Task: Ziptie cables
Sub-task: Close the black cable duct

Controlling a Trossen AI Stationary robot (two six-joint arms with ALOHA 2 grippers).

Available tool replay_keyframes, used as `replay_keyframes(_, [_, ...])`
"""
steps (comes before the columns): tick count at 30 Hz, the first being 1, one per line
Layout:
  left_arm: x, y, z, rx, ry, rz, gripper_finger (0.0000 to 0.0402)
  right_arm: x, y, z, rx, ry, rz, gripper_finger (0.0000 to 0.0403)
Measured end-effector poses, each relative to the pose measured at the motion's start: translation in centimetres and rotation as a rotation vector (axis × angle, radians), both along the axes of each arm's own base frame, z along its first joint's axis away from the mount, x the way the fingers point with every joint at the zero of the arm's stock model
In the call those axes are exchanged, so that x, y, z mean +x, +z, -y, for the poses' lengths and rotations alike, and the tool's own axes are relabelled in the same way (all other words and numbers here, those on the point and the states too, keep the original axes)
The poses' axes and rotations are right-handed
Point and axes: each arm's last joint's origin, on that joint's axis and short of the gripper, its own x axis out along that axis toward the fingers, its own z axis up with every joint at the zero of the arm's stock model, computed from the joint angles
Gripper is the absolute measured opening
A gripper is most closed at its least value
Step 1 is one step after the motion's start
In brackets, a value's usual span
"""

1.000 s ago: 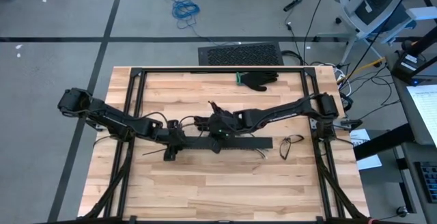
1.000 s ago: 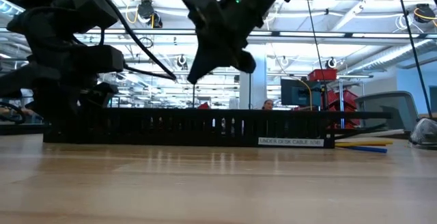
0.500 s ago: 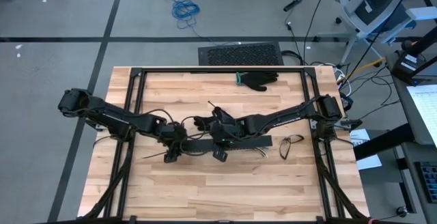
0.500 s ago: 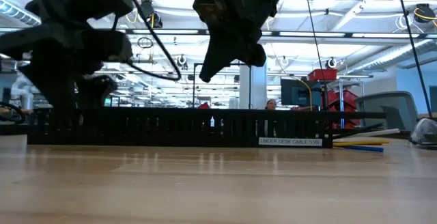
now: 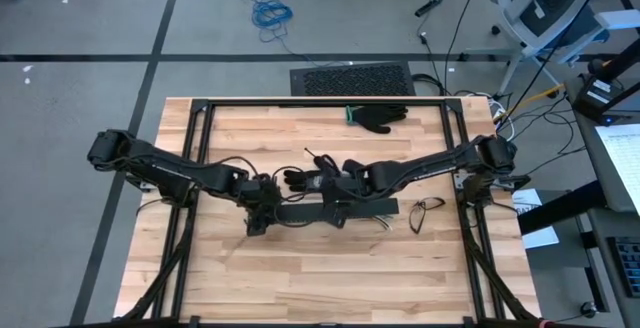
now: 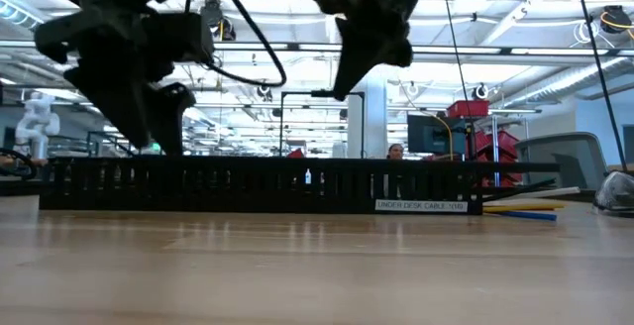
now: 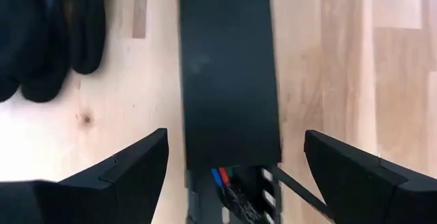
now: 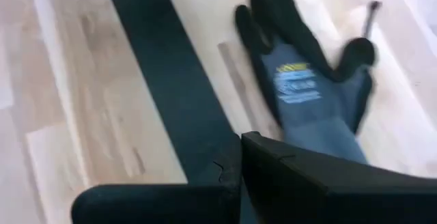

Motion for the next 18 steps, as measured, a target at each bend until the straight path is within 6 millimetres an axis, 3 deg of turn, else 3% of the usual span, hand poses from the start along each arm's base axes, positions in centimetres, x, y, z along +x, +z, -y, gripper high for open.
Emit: replay_keyframes(18, [-0.59,-0.61,0.65,-0.027,0.066,-0.092,0.0331,-1.07,0.47,-0.41,-0.087,-0.018,-0.045,0.0])
